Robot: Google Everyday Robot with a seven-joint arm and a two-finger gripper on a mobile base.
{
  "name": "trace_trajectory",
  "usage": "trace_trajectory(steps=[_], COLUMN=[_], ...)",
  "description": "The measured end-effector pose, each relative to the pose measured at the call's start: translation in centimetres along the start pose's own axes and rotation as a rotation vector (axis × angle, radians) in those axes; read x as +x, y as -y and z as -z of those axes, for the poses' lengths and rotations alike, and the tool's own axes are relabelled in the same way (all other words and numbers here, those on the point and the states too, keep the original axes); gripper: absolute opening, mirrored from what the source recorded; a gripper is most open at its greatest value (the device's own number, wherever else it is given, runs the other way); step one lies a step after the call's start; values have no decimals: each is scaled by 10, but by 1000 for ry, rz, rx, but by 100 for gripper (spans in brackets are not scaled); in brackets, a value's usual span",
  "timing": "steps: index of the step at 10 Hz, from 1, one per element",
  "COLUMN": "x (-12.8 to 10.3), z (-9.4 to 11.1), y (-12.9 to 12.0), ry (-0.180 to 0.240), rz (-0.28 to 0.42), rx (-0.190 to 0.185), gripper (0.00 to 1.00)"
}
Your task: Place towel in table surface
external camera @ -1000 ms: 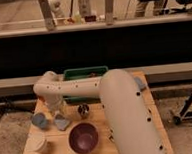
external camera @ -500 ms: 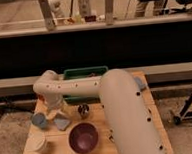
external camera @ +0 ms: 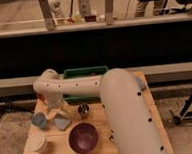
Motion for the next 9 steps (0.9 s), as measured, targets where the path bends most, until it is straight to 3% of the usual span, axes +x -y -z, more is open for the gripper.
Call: trace_trajectory(steps=[1, 5, 9], x=[0, -8, -17], z=[1, -1, -23], y=[0, 7, 13], ry=[-4, -46, -25], rz=[2, 74, 94], rx=[1, 62, 48], gripper=[80, 80, 80])
